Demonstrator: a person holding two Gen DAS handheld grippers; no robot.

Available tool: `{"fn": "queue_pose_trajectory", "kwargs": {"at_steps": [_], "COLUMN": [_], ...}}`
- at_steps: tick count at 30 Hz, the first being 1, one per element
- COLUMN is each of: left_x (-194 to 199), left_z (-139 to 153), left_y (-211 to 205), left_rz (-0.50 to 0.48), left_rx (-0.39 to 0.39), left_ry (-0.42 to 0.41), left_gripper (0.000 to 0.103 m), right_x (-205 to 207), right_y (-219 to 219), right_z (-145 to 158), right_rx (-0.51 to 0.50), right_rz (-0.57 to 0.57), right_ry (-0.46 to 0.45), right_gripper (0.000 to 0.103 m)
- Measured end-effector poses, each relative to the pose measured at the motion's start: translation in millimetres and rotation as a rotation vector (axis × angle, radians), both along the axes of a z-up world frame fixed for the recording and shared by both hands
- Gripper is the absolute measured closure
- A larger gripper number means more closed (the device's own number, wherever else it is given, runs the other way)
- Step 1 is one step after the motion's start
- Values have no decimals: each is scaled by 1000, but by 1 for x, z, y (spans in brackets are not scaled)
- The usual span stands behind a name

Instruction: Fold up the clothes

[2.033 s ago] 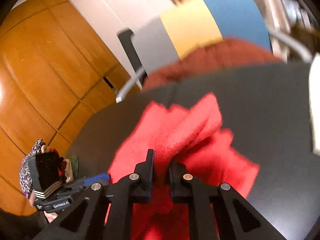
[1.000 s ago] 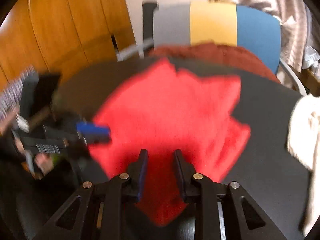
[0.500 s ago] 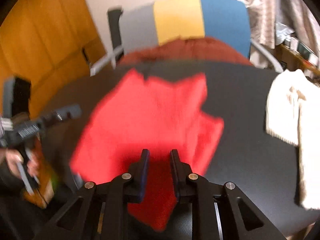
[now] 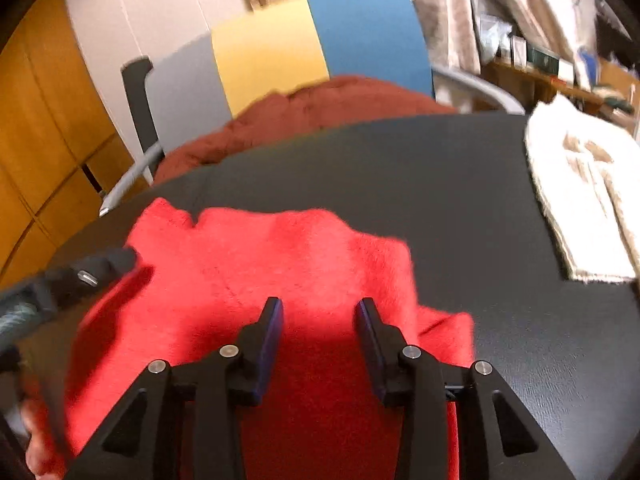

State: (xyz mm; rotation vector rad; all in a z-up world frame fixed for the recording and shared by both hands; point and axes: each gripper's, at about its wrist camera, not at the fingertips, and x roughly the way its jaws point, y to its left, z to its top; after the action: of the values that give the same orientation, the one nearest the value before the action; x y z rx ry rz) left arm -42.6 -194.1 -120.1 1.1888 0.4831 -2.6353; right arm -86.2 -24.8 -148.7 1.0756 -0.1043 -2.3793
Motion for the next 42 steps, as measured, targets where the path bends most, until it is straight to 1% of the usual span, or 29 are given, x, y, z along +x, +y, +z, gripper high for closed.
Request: {"fn": "queue_pose_trajectory", "kwargs": {"at_steps": [1, 3, 4, 6, 10, 13, 16, 18, 21, 30, 36, 39, 41, 42], "left_x": [-4, -2, -6, -14, -32, -31, -29, -24, -9, 51, 82, 92, 99, 100], "left_z": [-12, -15, -16, -18, -20, -21, -20, -19, -19, -18, -17, -17, -16, -14], "left_y": [2, 5, 1, -7, -23, -30, -29, -28, -31, -36, -38, -44, -48, -50], "left_rz": [1, 3, 10, 22, 17, 6, 4, 7, 24, 76, 70, 66, 65, 60], "left_rx": [-29, -83, -83, -82, -111, -120, -141, -159, -161, -155, -178, -183, -182, -175], "left_ry": [-22, 30, 32, 35, 22, 24, 22, 17, 13, 1, 0, 0, -1, -3], "left_gripper": [71, 70, 69, 69, 69, 68, 68, 68, 68, 68, 68, 68, 68, 68], "right_x": [-2, -6, -9, -20, -37, -30, -25, -20, -8, 41, 72, 83, 87, 87], "right_y": [0, -7, -11, -21, -39, -47, -47, -46, -49, -50, -51, -56, -59, -59], "right_z": [-1, -2, -3, -5, -8, -6, -5, -4, -3, 0, 1, 2, 3, 4], "right_rx": [-5, 17, 29, 25, 26, 62, 64, 54, 54, 26, 12, 2, -8, -22], "right_rz": [2, 13, 17, 21, 31, 27, 30, 35, 57, 131, 154, 169, 180, 189], "right_ry": [2, 12, 20, 16, 15, 39, 41, 30, 26, 19, 20, 23, 22, 16], "right_gripper": [63, 61, 61, 61, 61, 61, 61, 61, 61, 61, 59, 58, 55, 53]}}
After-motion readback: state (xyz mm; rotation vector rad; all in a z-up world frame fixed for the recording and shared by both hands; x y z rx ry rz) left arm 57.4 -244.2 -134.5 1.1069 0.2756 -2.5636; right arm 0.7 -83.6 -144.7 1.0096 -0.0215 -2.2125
